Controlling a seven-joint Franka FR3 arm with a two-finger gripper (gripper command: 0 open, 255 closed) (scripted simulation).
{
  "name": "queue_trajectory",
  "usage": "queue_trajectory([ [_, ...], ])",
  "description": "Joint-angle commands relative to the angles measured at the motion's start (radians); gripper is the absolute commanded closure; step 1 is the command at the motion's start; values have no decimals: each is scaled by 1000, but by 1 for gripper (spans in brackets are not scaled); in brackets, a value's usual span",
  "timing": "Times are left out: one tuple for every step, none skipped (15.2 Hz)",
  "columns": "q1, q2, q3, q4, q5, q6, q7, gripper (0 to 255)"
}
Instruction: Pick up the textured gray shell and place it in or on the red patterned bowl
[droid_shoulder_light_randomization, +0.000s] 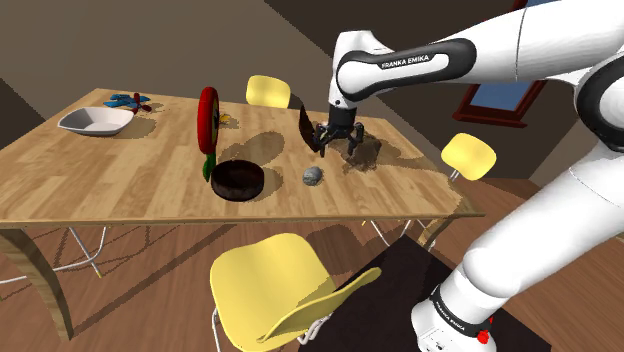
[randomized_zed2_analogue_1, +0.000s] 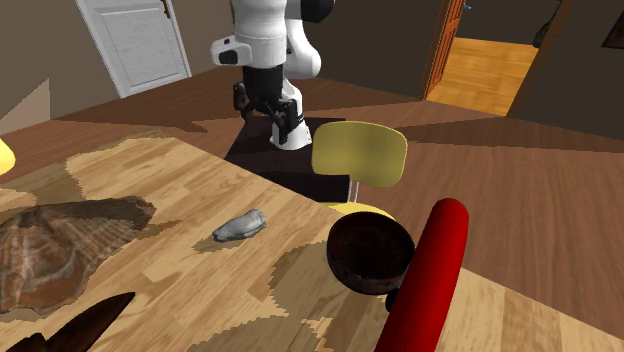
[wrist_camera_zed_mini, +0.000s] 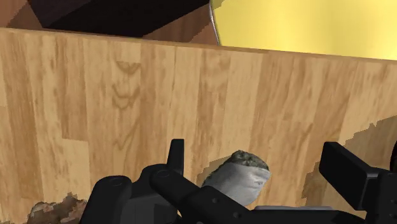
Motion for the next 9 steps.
queue_trajectory([
  [-9, 83, 3, 47, -14, 23, 57, 0],
  [-12, 122, 3, 68, -21, 35, 84, 0],
  [-14, 161, 2, 90, -28, 46, 110, 0],
  [-16, 200, 0, 112, -34, 56, 136, 0],
  [-17, 238, -3, 136, -41, 65, 161, 0],
  [-18, 277, -7, 161, -47, 72, 185, 0],
  [-19, 315, -11, 187, -52, 79, 209, 0],
  [-19, 354, -16, 214, -57, 86, 232, 0],
  [-18, 392, -22, 242, -62, 91, 254, 0],
])
